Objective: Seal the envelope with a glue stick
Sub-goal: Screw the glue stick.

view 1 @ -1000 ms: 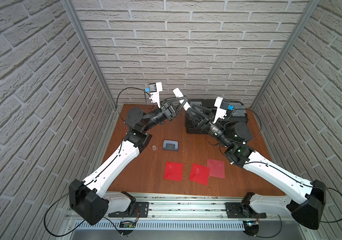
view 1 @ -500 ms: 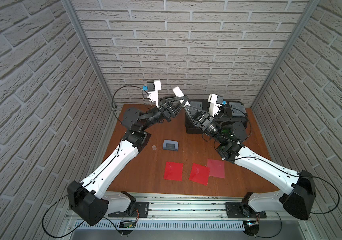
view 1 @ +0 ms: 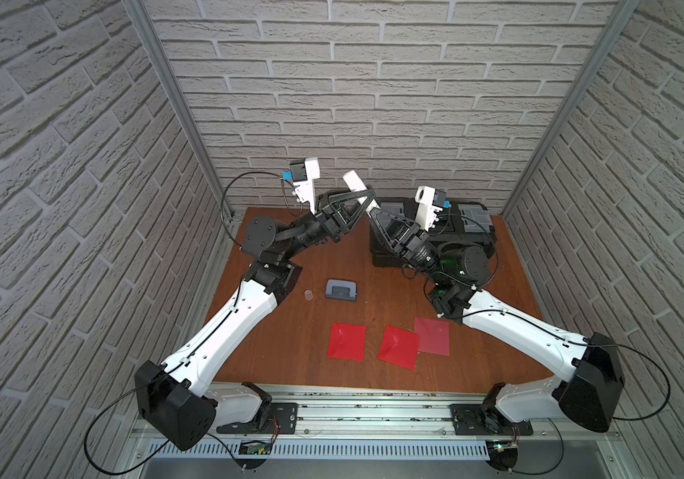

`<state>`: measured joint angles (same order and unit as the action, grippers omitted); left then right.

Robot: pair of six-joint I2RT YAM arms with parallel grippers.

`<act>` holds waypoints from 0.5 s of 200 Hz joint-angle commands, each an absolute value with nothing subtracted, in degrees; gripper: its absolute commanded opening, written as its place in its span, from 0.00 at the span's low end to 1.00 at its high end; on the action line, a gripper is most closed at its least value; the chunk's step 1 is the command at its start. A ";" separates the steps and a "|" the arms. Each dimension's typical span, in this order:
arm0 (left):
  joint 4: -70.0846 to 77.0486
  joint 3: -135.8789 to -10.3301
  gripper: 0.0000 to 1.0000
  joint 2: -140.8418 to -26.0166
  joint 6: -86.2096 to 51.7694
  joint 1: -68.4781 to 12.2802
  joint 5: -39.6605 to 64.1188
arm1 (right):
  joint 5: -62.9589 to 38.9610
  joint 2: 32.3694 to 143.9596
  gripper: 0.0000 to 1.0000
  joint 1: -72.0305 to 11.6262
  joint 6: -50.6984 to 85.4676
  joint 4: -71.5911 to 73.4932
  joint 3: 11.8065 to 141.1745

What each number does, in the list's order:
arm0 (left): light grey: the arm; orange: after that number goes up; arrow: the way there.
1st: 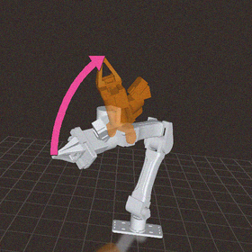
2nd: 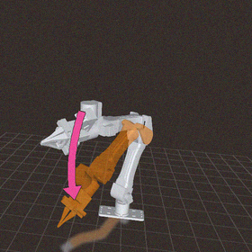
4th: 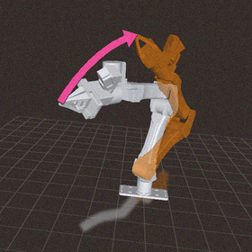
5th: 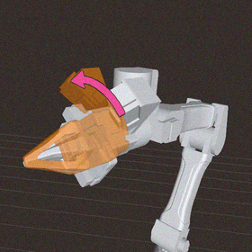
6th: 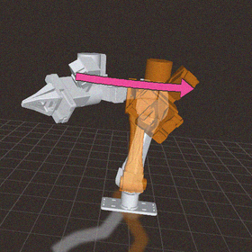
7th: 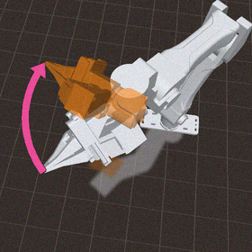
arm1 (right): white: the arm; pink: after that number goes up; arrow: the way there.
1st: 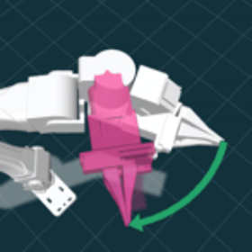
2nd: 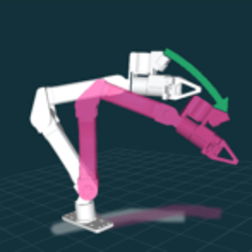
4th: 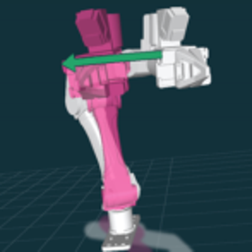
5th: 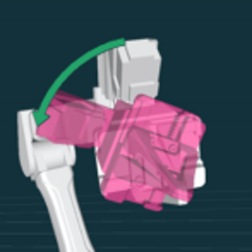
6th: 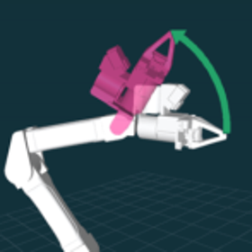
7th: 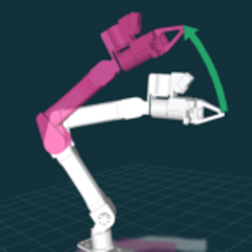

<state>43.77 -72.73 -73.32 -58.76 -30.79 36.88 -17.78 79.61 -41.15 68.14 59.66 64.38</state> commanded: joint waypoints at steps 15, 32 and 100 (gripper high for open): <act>49.60 -73.63 0.00 -72.48 -60.86 -30.50 36.21 | -17.26 80.19 0.42 -41.13 69.78 65.11 65.43; 50.03 -73.55 0.00 -72.68 -61.27 -30.50 36.14 | -17.51 80.57 0.38 -41.17 69.87 65.30 65.84; 49.54 -72.44 0.00 -74.10 -61.92 -30.50 33.34 | -16.89 80.65 0.15 -40.32 61.71 63.17 65.97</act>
